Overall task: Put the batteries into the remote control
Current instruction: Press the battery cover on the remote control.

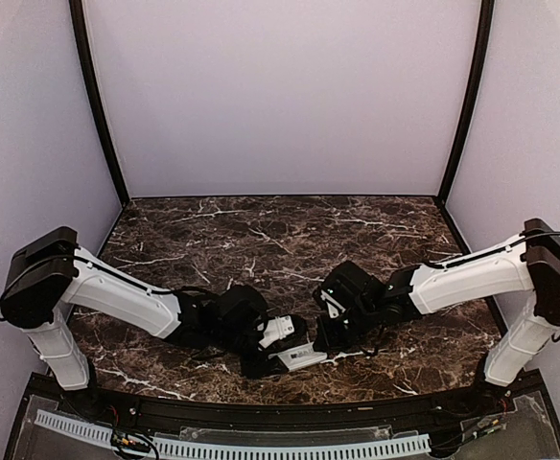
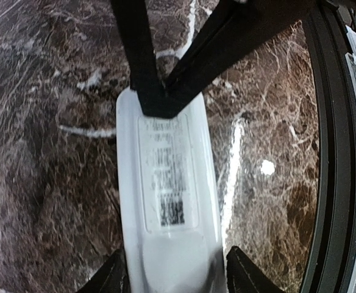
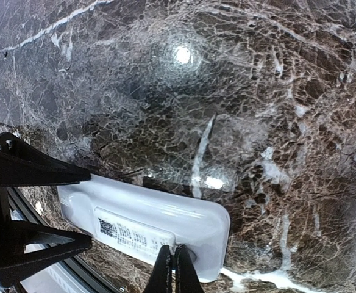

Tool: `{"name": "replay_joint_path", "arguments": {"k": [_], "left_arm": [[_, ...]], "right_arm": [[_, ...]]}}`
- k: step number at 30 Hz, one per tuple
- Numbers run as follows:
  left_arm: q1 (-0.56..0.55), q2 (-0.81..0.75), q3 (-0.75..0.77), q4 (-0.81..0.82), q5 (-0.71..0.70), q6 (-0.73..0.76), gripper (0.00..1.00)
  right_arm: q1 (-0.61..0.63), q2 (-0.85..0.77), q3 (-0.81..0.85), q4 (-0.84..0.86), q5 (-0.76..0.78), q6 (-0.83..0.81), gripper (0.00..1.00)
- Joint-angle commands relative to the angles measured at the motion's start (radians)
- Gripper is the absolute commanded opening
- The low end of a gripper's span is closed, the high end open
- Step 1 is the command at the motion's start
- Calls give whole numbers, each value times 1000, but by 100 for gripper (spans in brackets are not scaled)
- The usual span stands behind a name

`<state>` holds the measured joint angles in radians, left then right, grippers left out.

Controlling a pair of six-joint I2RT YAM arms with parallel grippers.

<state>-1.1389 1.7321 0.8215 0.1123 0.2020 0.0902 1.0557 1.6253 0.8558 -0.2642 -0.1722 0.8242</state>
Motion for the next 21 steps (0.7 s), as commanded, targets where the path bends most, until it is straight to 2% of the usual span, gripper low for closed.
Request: {"name": "replay_joint_path", "arguments": {"k": [1,6,14,21], "left_arm": [[-5,53,79,32,18,46,55],[-6,102,125,66,33,57,56],[-5,154,139,78,63,39,39],[-5,174,102,99,80,22,35]], "right_arm": [[35,71,-52,42,-82,13,0],[28,76,-55,43,-81,10,0],[29,80,-61,59,-85,20,0],[33,121,-97,147,-129,56,0]]}}
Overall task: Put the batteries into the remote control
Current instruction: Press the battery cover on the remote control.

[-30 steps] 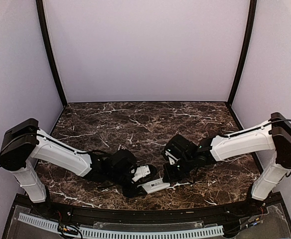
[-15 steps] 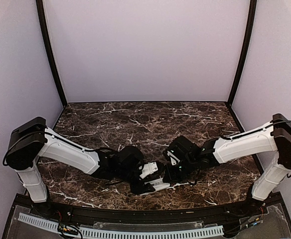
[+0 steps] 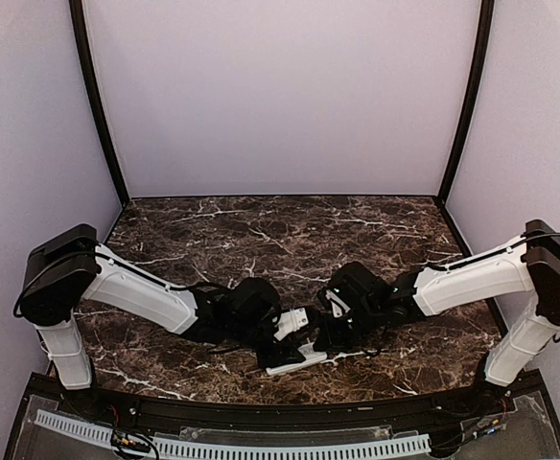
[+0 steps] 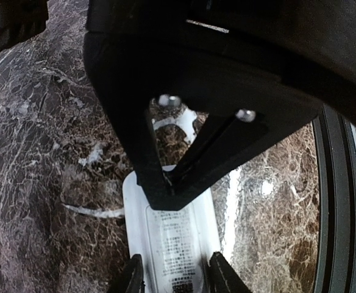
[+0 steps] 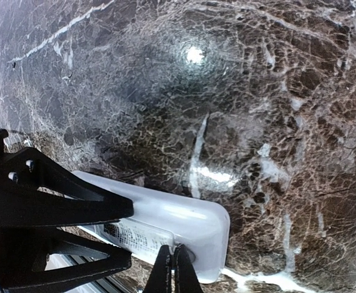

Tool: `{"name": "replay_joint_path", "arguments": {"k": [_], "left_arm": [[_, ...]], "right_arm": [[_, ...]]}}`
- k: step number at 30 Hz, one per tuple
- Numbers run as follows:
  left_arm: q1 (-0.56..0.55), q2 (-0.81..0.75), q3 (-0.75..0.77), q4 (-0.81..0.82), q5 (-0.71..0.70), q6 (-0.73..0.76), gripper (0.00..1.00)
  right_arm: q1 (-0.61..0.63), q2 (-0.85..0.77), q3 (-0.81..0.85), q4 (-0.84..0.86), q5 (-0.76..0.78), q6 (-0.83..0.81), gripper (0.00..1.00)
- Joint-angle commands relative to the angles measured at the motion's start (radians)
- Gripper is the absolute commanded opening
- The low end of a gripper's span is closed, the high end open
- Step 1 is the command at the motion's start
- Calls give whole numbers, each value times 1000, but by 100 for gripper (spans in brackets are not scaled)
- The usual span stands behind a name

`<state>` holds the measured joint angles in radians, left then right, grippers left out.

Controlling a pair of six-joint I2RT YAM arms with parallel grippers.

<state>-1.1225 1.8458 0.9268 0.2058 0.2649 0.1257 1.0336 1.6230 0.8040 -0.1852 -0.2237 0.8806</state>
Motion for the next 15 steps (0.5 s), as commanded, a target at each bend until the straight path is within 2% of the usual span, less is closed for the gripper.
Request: {"name": "replay_joint_path", "arguments": {"k": [1,8,13,15], "left_arm": [[-22,61,-7,8,19,-15,34],[-22,70,-25,-10,29,-26,22],[-22,53,-67,-39,23,-27,20],[-22,45,-83,-42,18,-29,20]], "right_arm": [[55,124,-47,68,-75,0,0],[58,112,-52,84,-101,3,0],[33,21,-68,52,-81,-7,0],[23,-3,-62,30,-75,-22,3]]}}
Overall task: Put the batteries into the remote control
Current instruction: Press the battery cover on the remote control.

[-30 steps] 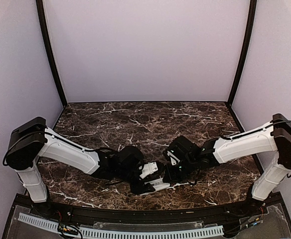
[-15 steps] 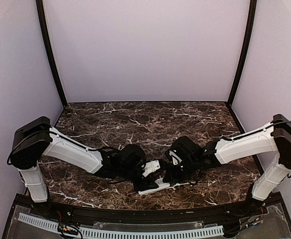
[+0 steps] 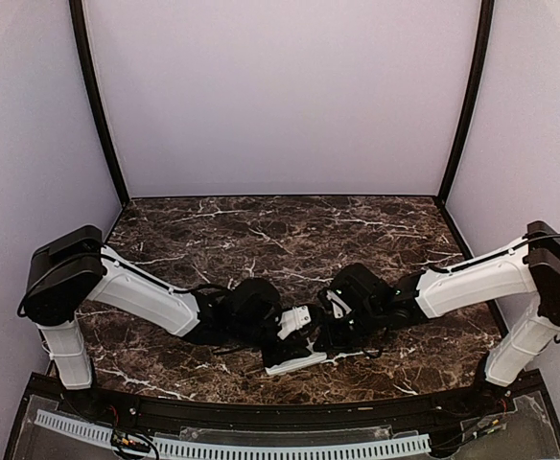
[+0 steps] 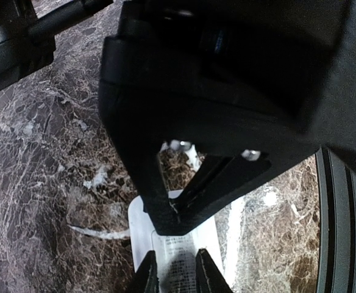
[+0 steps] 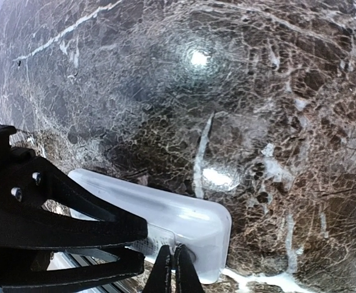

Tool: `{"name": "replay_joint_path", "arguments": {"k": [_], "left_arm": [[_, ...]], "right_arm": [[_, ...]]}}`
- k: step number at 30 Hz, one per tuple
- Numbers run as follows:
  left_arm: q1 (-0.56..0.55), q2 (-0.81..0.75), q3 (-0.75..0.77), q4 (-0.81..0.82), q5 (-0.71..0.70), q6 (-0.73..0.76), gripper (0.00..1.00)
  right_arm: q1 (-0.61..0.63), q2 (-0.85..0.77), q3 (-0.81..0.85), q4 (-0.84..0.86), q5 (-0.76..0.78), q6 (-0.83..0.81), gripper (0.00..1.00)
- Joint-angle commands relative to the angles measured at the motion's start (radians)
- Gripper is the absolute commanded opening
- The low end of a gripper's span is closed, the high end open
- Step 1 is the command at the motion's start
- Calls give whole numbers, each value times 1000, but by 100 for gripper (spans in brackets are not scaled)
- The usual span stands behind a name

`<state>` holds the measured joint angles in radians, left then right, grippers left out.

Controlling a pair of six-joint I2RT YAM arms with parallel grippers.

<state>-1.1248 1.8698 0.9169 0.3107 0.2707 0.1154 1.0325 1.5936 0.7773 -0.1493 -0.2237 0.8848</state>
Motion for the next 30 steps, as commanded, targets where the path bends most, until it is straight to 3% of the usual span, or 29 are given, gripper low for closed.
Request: {"name": "replay_joint_path", "arguments": {"k": [1,12,30], "left_arm": [[-20,19,-76,-152,10,-18,20],[-20,1,-87,-195,-3,-8,18],[-21,-1,-87,-202,2,-7,18]], "right_arm": [[19,18,-31,-16,-75,-34,4],[-26,-50,0,-102,-63,-96,12],[-41,3,57,-102,-51,-140,7]]}}
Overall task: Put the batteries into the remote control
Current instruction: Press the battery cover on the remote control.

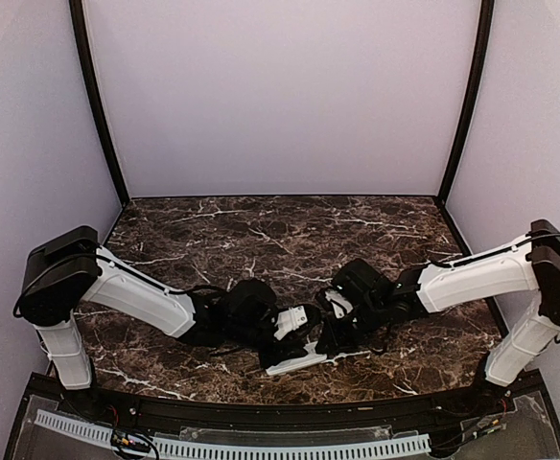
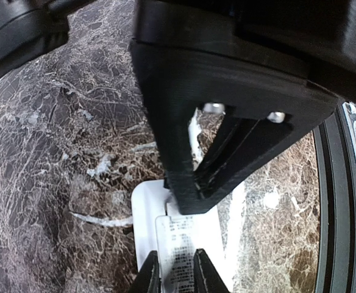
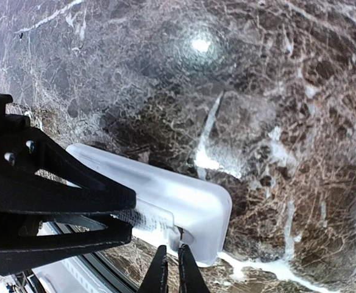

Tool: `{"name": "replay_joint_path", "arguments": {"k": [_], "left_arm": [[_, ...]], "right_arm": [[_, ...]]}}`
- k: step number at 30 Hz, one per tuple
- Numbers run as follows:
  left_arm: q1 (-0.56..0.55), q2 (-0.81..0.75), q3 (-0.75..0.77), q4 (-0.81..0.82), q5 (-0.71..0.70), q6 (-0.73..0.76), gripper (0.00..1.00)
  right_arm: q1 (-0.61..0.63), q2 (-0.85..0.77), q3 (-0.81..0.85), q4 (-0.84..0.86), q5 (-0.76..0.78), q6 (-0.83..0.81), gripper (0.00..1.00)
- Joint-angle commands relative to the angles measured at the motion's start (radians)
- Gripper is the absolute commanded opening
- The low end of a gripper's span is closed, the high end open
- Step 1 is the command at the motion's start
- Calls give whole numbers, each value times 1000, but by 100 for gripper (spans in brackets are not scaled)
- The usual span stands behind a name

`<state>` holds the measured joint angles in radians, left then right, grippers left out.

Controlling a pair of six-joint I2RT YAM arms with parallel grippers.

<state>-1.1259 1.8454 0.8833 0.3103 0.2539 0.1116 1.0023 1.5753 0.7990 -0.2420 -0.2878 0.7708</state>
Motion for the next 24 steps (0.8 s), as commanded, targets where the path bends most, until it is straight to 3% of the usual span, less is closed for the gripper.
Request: {"name": "replay_joint_path", "arguments": {"k": [1,6,13,24], "left_arm": [[-20,24,-54,-202,19,-3,18],[-20,21,-58,-199,20,-3,18],[-20,21,-60,-197,19,-4,18],[-20,20,-66,-192,21,-4,17]], "right_arm": [[-12,22,37,-8,13,-27,8],[-17,31,37,1,16,-26,9],[-18,74,25,34,-3,-24,0],[2,106,-74,193,-86,58,0]]}}
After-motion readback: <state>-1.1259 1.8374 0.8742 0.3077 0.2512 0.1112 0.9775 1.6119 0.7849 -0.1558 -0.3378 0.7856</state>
